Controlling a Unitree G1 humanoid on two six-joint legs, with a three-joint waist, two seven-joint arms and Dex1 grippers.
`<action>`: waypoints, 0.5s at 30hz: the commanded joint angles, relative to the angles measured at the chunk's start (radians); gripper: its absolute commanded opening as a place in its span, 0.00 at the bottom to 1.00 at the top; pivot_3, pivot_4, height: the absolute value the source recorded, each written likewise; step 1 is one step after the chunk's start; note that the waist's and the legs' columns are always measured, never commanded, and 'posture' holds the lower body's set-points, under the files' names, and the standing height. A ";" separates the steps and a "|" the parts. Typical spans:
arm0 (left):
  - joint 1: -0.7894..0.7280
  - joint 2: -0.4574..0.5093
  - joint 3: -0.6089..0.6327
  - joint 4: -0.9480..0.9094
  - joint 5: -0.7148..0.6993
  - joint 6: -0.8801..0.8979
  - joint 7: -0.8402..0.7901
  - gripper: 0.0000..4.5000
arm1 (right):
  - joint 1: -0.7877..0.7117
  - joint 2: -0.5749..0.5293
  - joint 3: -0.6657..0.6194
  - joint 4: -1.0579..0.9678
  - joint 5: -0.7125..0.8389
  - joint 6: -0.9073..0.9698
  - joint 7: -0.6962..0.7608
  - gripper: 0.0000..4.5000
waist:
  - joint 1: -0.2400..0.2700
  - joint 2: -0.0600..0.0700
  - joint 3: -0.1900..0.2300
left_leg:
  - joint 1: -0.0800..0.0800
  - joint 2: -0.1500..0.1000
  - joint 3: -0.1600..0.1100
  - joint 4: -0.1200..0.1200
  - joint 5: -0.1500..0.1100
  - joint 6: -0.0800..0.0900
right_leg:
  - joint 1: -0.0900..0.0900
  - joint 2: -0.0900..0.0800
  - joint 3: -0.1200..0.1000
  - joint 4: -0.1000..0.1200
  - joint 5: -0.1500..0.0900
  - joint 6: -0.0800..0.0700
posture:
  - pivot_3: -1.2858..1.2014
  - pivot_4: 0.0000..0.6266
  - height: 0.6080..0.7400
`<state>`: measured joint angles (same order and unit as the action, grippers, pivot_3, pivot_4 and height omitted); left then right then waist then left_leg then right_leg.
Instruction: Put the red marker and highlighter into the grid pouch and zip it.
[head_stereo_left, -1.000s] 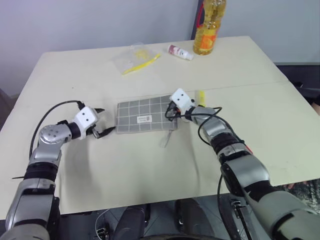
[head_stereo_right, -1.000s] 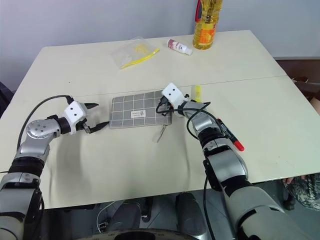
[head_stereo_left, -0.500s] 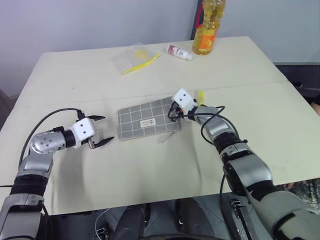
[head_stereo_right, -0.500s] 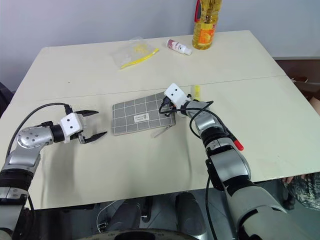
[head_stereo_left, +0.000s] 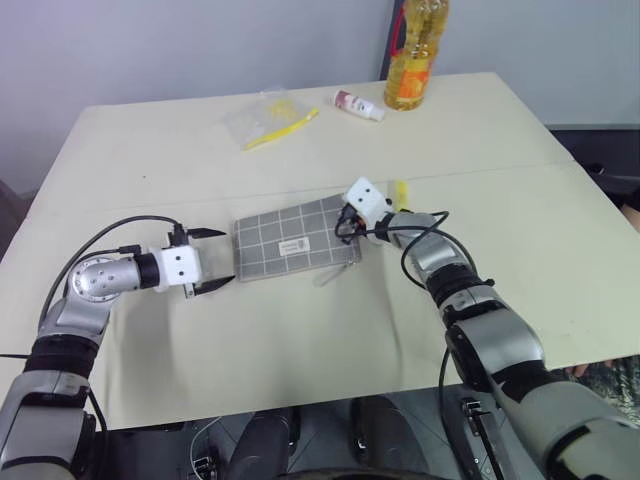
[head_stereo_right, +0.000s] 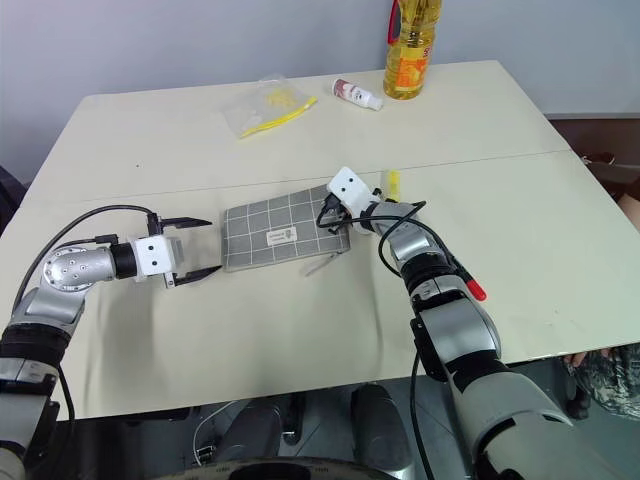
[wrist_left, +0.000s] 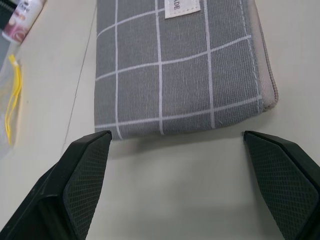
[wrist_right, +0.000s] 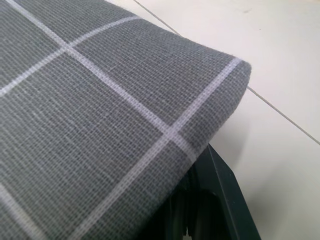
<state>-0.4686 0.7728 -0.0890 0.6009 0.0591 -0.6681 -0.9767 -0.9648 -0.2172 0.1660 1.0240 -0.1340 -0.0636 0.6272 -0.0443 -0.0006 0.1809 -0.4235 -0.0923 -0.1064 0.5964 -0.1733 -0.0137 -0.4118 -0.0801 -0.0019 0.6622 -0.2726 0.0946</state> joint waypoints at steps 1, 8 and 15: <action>-0.019 -0.012 -0.021 0.045 0.018 -0.042 0.007 1.00 | 0.002 0.016 0.018 -0.062 0.006 -0.018 0.060 0.01 | 0.000 0.000 0.000 | 0.000 0.000 0.000 0.000 0.000 0.000 | 0.000 0.000 0.000 0.000 0.000 0.000 | 0.52 0.24 1.00; -0.038 -0.034 -0.021 0.043 -0.016 -0.074 0.003 1.00 | 0.035 0.022 0.045 -0.132 -0.001 -0.008 0.125 0.01 | 0.001 0.000 0.000 | 0.002 0.000 0.000 0.001 0.000 0.000 | 0.001 0.000 0.000 0.001 0.000 0.000 | 0.52 0.24 1.00; -0.016 -0.046 0.007 -0.028 -0.072 -0.055 0.009 1.00 | 0.027 0.035 0.044 -0.113 -0.002 0.019 0.109 0.01 | 0.001 0.000 0.000 | 0.002 0.000 0.000 0.001 0.000 0.000 | 0.001 0.000 0.000 0.001 0.000 0.000 | 0.52 0.24 1.00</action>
<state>-0.4774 0.7392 -0.1001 0.6292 0.0358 -0.7248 -0.9744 -0.9242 -0.2111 0.1996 0.9373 -0.1371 -0.0510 0.7325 -0.0435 -0.0006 0.1809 -0.4218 -0.0924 -0.1065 0.5971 -0.1729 -0.0139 -0.4106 -0.0800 -0.0019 0.6635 -0.2726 0.0946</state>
